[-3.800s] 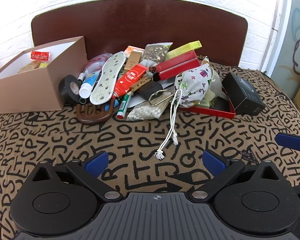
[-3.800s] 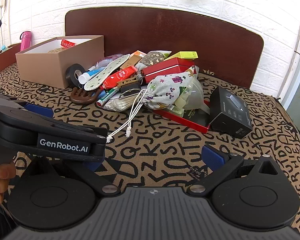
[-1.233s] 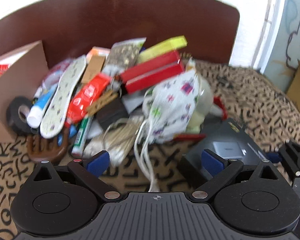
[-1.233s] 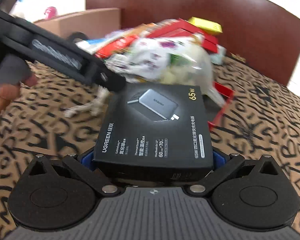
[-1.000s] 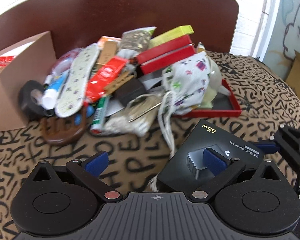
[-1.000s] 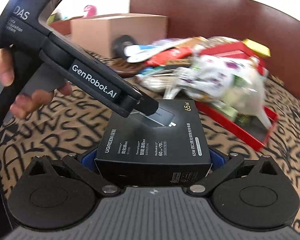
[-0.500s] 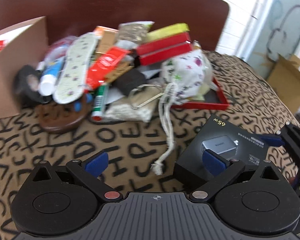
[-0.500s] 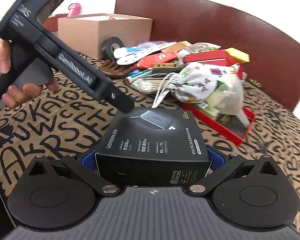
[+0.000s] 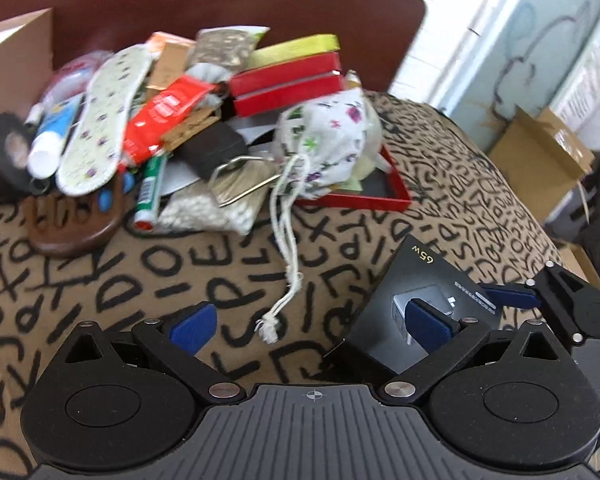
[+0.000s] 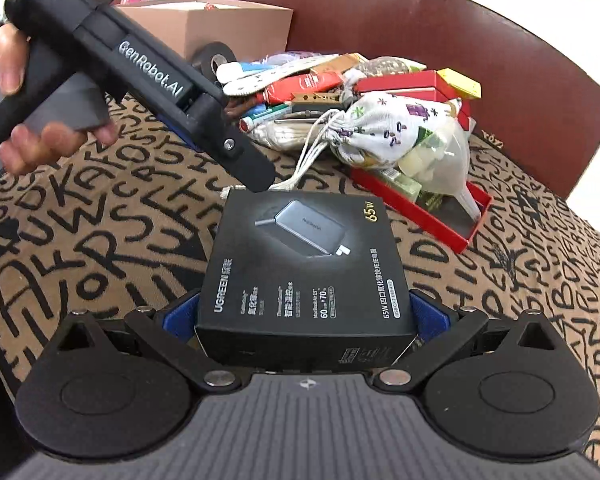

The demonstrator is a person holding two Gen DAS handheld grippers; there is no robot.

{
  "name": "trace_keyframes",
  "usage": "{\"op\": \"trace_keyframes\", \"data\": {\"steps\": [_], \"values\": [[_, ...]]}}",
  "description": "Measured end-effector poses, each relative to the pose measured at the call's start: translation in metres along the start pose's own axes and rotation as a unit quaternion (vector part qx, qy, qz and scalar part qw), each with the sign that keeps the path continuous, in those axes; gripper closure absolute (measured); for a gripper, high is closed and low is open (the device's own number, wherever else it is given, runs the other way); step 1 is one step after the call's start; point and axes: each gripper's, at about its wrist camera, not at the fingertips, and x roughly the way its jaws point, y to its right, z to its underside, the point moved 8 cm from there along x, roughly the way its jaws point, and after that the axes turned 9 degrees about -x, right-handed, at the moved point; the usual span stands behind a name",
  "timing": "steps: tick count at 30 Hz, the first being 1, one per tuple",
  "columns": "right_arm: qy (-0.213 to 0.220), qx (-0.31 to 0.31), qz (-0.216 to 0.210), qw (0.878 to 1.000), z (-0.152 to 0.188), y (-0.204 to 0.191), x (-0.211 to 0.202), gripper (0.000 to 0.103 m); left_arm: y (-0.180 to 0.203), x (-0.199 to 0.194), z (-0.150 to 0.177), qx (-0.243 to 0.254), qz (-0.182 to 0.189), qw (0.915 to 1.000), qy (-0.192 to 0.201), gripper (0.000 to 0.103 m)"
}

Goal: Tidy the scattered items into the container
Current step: 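Grasp the black charger box with the left tool and lift it, then carry the charger box to the cardboard box and lower it inside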

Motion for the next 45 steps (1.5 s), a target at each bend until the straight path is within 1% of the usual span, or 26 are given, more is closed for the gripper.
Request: {"op": "trace_keyframes", "data": {"steps": [3, 6, 8, 9, 10, 11, 13, 14, 16, 17, 19, 20, 22, 24, 30, 34, 38, 41, 45], "values": [[-0.001, 0.010, 0.011, 1.000, 0.001, 0.001, -0.002, 0.000, 0.009, 0.009, 0.002, 0.008, 0.019, 0.9995, -0.023, 0.000], [-0.003, 0.013, 0.008, 1.000, 0.003, 0.000, 0.002, 0.000, 0.026, 0.016, 0.003, 0.030, 0.061, 0.9972, -0.032, 0.000], [0.002, 0.018, 0.003, 1.000, 0.003, 0.001, 0.003, 0.000, 0.033, 0.028, 0.003, 0.050, 0.059, 0.9962, -0.041, 0.000], [0.002, 0.019, 0.002, 1.000, 0.003, 0.001, 0.004, 0.000, 0.034, 0.035, 0.004, 0.056, 0.055, 0.9956, -0.050, 0.000], [0.002, 0.019, 0.001, 1.000, 0.003, 0.001, 0.005, 0.000, 0.036, 0.040, 0.005, 0.055, 0.060, 0.9949, -0.059, 0.000], [0.000, 0.021, 0.000, 1.000, 0.004, 0.001, 0.006, 0.000, 0.038, 0.044, 0.007, 0.049, 0.072, 0.9938, -0.069, 0.000], [0.003, 0.027, -0.003, 1.000, 0.005, 0.002, 0.006, 0.000, 0.045, 0.048, 0.012, 0.041, 0.096, 0.9894, -0.101, 0.000], [0.003, 0.029, -0.004, 1.000, 0.004, 0.003, 0.006, 0.000, 0.049, 0.048, 0.015, 0.048, 0.100, 0.9877, -0.110, 0.000], [0.001, 0.026, -0.005, 1.000, 0.004, 0.002, 0.008, 0.000, 0.056, 0.047, 0.018, 0.090, 0.100, 0.9862, -0.097, 0.000], [-0.001, 0.028, -0.005, 1.000, 0.003, 0.003, 0.009, 0.000, 0.057, 0.047, 0.018, 0.102, 0.103, 0.9851, -0.092, 0.000], [-0.003, 0.033, -0.002, 0.999, 0.001, 0.003, 0.012, 0.000, 0.052, 0.049, 0.015, 0.087, 0.102, 0.9868, -0.091, 0.003], [-0.005, 0.032, 0.001, 0.999, -0.001, 0.003, 0.013, 0.000, 0.050, 0.049, 0.013, 0.076, 0.099, 0.9885, -0.086, 0.006], [-0.008, 0.032, 0.000, 0.999, -0.004, 0.002, 0.015, 0.000, 0.046, 0.044, 0.011, 0.070, 0.094, 0.9901, -0.077, 0.010], [-0.005, 0.029, -0.009, 1.000, -0.008, -0.001, 0.015, 0.000, 0.041, 0.037, 0.009, 0.069, 0.090, 0.9911, -0.069, 0.014], [0.015, -0.004, -0.018, 1.000, -0.035, -0.015, 0.013, 0.000, 0.019, 0.006, -0.001, 0.047, 0.081, 0.9950, -0.037, 0.014], [0.035, -0.036, -0.028, 0.998, -0.065, -0.027, 0.011, 0.000, -0.001, -0.028, -0.012, 0.025, 0.074, 0.9969, -0.006, 0.014], [0.061, -0.075, -0.036, 0.995, -0.107, -0.041, 0.008, 0.000, -0.024, -0.068, -0.027, 0.010, 0.057, 0.9975, 0.039, 0.014], [0.085, -0.102, -0.042, 0.990, -0.144, -0.052, 0.005, 0.000, -0.045, -0.102, -0.042, -0.003, 0.046, 0.9961, 0.076, 0.014], [0.113, -0.145, -0.050, 0.982, -0.196, -0.069, 0.006, 0.000, -0.078, -0.145, -0.061, -0.020, 0.026, 0.9918, 0.123, 0.014]]}}
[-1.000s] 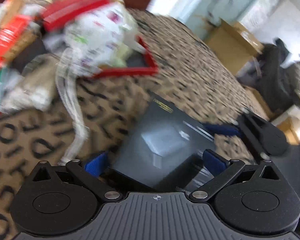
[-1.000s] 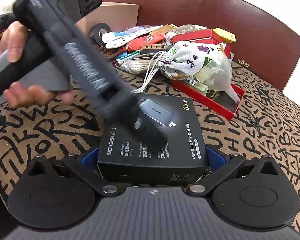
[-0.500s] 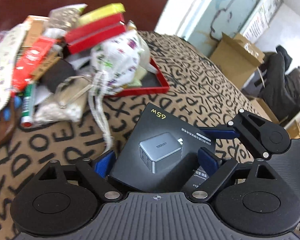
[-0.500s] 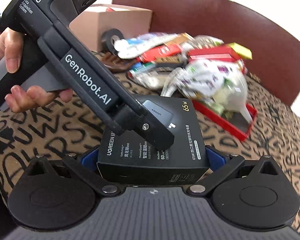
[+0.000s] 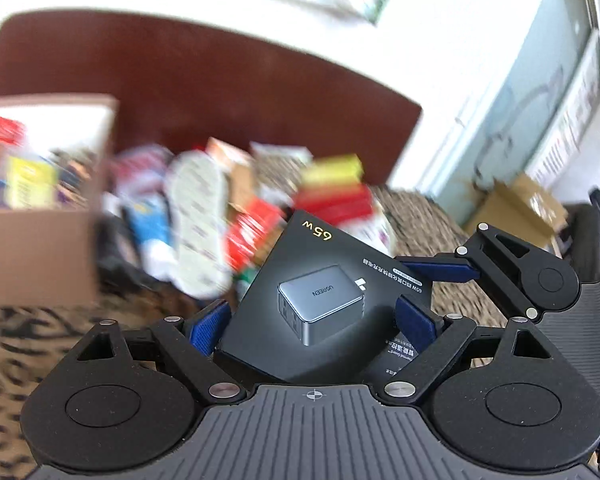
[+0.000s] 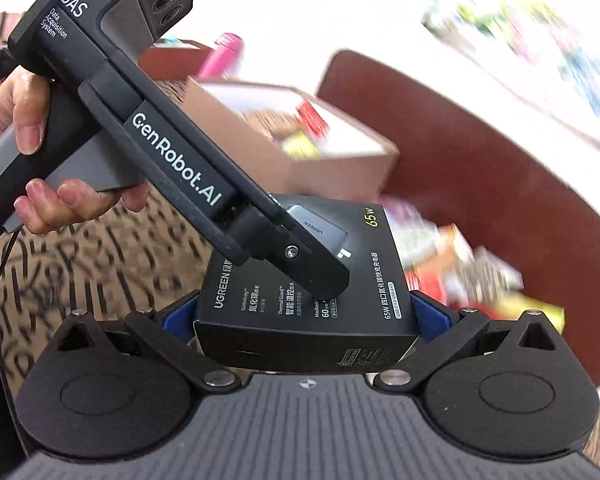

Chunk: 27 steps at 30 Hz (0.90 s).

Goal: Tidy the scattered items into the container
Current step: 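Carry the charger box to the cardboard box and lower it inside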

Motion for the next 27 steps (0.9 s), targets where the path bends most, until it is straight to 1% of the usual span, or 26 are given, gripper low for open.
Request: {"op": "trace_keyframes", "data": {"steps": [6, 9, 11, 13, 16, 17, 18, 19, 20, 21, 22, 24, 25, 26, 27], "values": [[0.043, -0.070, -0.024, 0.996, -0.077, -0.006, 0.037, 0.000, -0.056, -0.055, -0.047, -0.032, -0.034, 0.9967, 0.066, 0.014], [0.065, -0.106, -0.035, 0.992, -0.113, -0.004, 0.061, 0.000, -0.088, -0.073, -0.074, -0.056, -0.046, 0.9932, 0.091, 0.014], [0.075, -0.117, -0.038, 0.989, -0.136, 0.001, 0.078, 0.000, -0.108, -0.084, -0.094, -0.063, -0.052, 0.9906, 0.109, 0.014], [0.089, -0.121, -0.046, 0.988, -0.158, 0.006, 0.095, 0.000, -0.126, -0.094, -0.114, -0.067, -0.054, 0.9881, 0.128, 0.014], [0.109, -0.135, -0.062, 0.983, -0.188, 0.011, 0.118, 0.000, -0.154, -0.097, -0.138, -0.084, -0.042, 0.9859, 0.139, 0.012], [0.111, -0.142, -0.064, 0.981, -0.196, 0.011, 0.128, 0.001, -0.163, -0.095, -0.144, -0.088, -0.044, 0.9850, 0.142, 0.015], [0.110, -0.153, -0.066, 0.980, -0.204, 0.011, 0.139, 0.006, -0.171, -0.093, -0.150, -0.091, -0.044, 0.9842, 0.145, 0.018], [0.109, -0.160, -0.074, 0.978, -0.210, 0.010, 0.151, 0.022, -0.180, -0.088, -0.154, -0.097, -0.040, 0.9839, 0.144, 0.021], [0.102, -0.162, -0.070, 0.979, -0.215, 0.011, 0.165, 0.023, -0.188, -0.084, -0.157, -0.108, -0.030, 0.9836, 0.141, 0.024], [0.097, -0.167, -0.064, 0.979, -0.219, 0.013, 0.182, 0.023, -0.198, -0.079, -0.160, -0.117, -0.022, 0.9831, 0.139, 0.023], [0.087, -0.172, -0.061, 0.979, -0.221, 0.014, 0.197, 0.023, -0.210, -0.074, -0.162, -0.121, -0.029, 0.9826, 0.138, 0.022], [0.059, -0.168, -0.056, 0.982, -0.218, 0.021, 0.232, 0.023, -0.240, -0.061, -0.167, -0.121, -0.086, 0.9790, 0.140, 0.021], [0.056, -0.160, -0.045, 0.985, -0.217, 0.026, 0.243, 0.021, -0.257, -0.056, -0.166, -0.135, -0.110, 0.9750, 0.138, 0.021], [0.060, -0.143, -0.042, 0.987, -0.217, 0.031, 0.247, 0.021, -0.271, -0.052, -0.164, -0.154, -0.120, 0.9717, 0.133, 0.021], [0.056, -0.126, -0.043, 0.990, -0.214, 0.037, 0.250, 0.021, -0.279, -0.052, -0.161, -0.166, -0.115, 0.9709, 0.129, 0.020]]}}
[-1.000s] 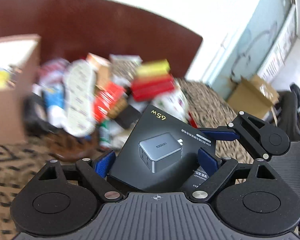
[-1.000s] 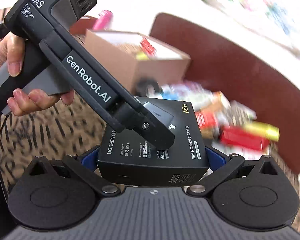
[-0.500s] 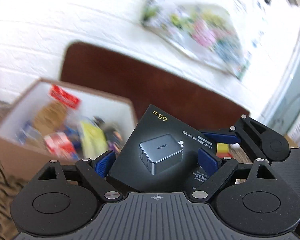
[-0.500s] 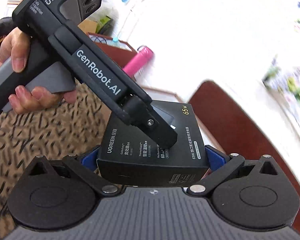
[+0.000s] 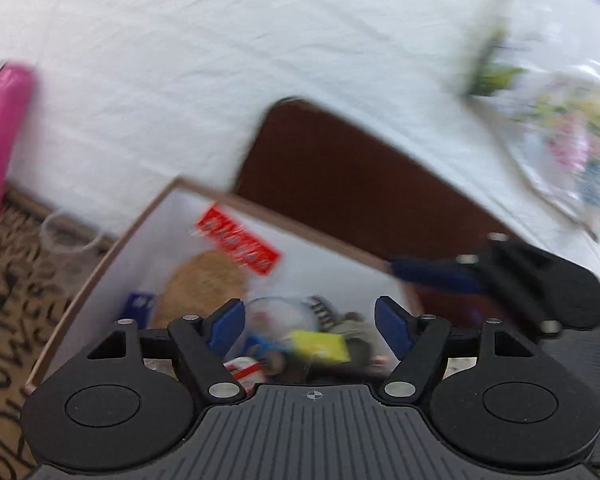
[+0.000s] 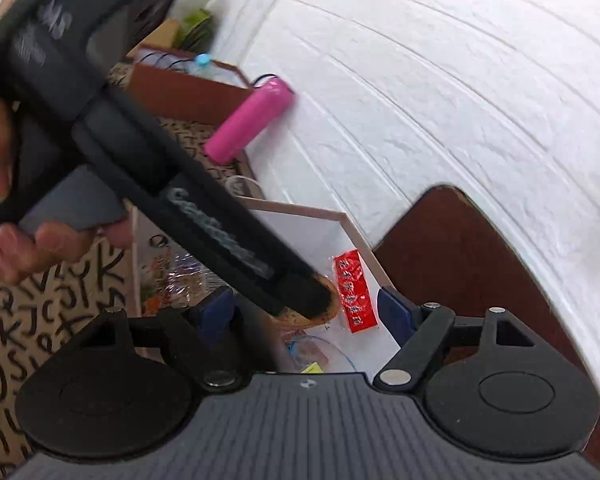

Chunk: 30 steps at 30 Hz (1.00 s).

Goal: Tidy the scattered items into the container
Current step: 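Carry the charger box to the cardboard box and lower it inside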

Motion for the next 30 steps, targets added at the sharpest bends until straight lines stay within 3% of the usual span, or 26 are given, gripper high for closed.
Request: {"op": "trace_keyframes", "data": {"steps": [5, 9, 12, 18, 22, 24, 26, 30], "values": [[-0.013, 0.030, -0.019, 0.999, 0.013, 0.005, -0.014, 0.013, -0.010, 0.002, 0.007, -0.003, 0.008, 0.9999, -0.010, 0.015], [-0.047, 0.032, -0.030, 0.998, 0.025, -0.008, -0.028, 0.013, -0.006, 0.001, 0.015, -0.016, 0.022, 0.9993, -0.025, 0.015], [-0.092, 0.031, -0.042, 0.994, 0.043, -0.018, -0.037, 0.012, -0.001, -0.004, 0.024, 0.003, 0.017, 0.9992, -0.035, 0.015], [-0.147, 0.134, -0.056, 0.978, 0.058, -0.015, -0.043, 0.011, 0.005, -0.009, 0.034, 0.016, 0.001, 0.9984, -0.054, 0.015], [-0.152, 0.162, -0.078, 0.972, 0.057, -0.018, -0.039, 0.017, 0.003, -0.011, 0.037, 0.025, -0.008, 0.9980, -0.057, 0.014], [-0.159, 0.190, -0.092, 0.964, 0.060, -0.017, -0.031, 0.019, -0.001, -0.009, 0.037, 0.024, -0.016, 0.9976, -0.062, 0.014], [-0.163, 0.217, -0.114, 0.956, 0.062, -0.018, -0.026, 0.028, -0.005, -0.004, 0.040, 0.023, -0.015, 0.9966, -0.078, 0.015], [-0.148, 0.268, -0.149, 0.940, 0.062, -0.018, -0.012, 0.030, -0.001, 0.002, 0.045, 0.060, -0.040, 0.9930, -0.093, 0.014]]}}
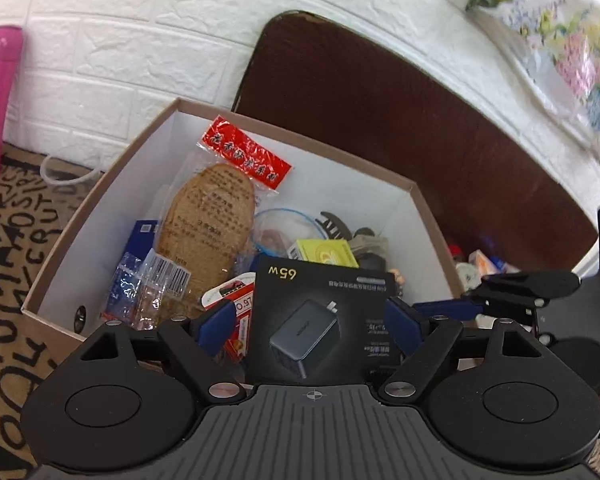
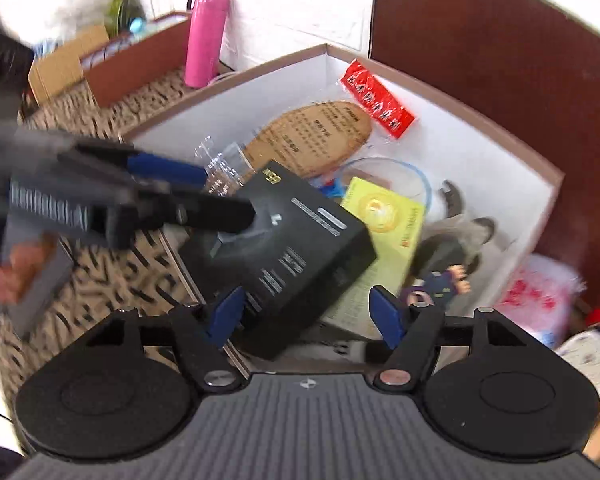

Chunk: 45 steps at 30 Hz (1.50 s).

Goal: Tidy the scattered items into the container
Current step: 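Carry the charger box to the cardboard box and lower it inside, then open the left tool to release the charger box and withdraw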

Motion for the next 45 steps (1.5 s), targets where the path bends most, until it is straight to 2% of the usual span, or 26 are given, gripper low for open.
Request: {"op": "trace_keyframes", "data": {"steps": [2, 3, 6, 8, 10, 13, 16, 18, 22, 27, 32, 35, 36, 37, 38, 39, 41, 45], "values": [[0.002, 0.010, -0.011, 1.000, -0.004, -0.001, 0.006, 0.031, 0.002, 0.003, -0.002, 0.018, -0.025, 0.9995, -0.003, 0.017], [0.003, 0.011, -0.015, 1.000, -0.004, -0.002, 0.007, 0.032, 0.004, 0.004, -0.002, 0.019, -0.023, 0.9995, -0.007, 0.018], [0.004, 0.018, -0.022, 1.000, -0.006, -0.003, 0.012, 0.033, 0.022, 0.007, 0.002, 0.035, 0.019, 0.9988, -0.027, 0.018], [0.005, 0.027, -0.026, 0.999, -0.005, -0.001, 0.013, 0.033, 0.017, 0.018, 0.000, 0.037, -0.018, 0.9985, -0.036, 0.018], [0.006, 0.047, -0.035, 0.998, -0.002, 0.002, 0.014, 0.034, 0.002, 0.029, 0.001, 0.012, -0.053, 0.9973, -0.049, 0.018], [-0.003, 0.066, -0.053, 0.996, 0.002, 0.005, 0.019, 0.034, -0.005, 0.036, 0.003, -0.003, -0.031, 0.9972, -0.068, 0.016], [-0.009, 0.085, -0.060, 0.995, 0.000, 0.006, 0.024, 0.032, -0.005, 0.041, 0.002, -0.013, -0.023, 0.9969, -0.075, 0.022], [-0.003, 0.092, -0.056, 0.994, -0.003, 0.005, 0.026, 0.031, -0.005, 0.040, 0.000, -0.011, -0.029, 0.9979, -0.056, 0.022], [0.015, 0.056, -0.036, 0.998, -0.013, -0.002, 0.021, 0.034, 0.000, 0.026, -0.008, -0.005, -0.036, 0.9992, -0.016, 0.018], [0.053, 0.062, -0.042, 0.996, -0.037, 0.004, 0.009, 0.034, 0.009, 0.005, -0.040, 0.001, -0.037, 0.9984, 0.043, 0.018], [0.100, 0.083, -0.025, 0.991, -0.067, 0.024, 0.006, 0.034, 0.004, 0.010, -0.073, -0.030, -0.036, 0.9968, 0.064, 0.018], [0.121, 0.101, -0.015, 0.987, -0.093, 0.039, 0.016, 0.034, -0.002, 0.015, -0.100, -0.036, -0.049, 0.9926, 0.105, 0.018], [0.128, 0.110, -0.009, 0.986, -0.101, 0.043, 0.024, 0.034, -0.006, 0.018, -0.110, -0.038, -0.052, 0.9905, 0.121, 0.015], [0.130, 0.110, 0.007, 0.985, -0.108, 0.048, 0.032, 0.027, -0.012, 0.023, -0.116, -0.050, -0.056, 0.9888, 0.129, 0.012], [0.119, 0.108, 0.040, 0.986, -0.111, 0.052, 0.041, 0.014, -0.019, 0.025, -0.120, -0.070, -0.059, 0.9876, 0.128, 0.009], [0.109, 0.106, 0.074, 0.986, -0.111, 0.056, 0.047, 0.012, -0.024, 0.024, -0.121, -0.089, -0.055, 0.9861, 0.129, 0.009], [0.114, 0.080, 0.075, 0.987, -0.109, 0.054, 0.050, 0.013, -0.030, 0.015, -0.119, -0.101, -0.036, 0.9841, 0.141, 0.007], [0.101, 0.069, 0.074, 0.990, -0.094, 0.055, 0.046, 0.013, -0.035, 0.007, -0.114, -0.092, -0.040, 0.9851, 0.139, 0.003]]}}
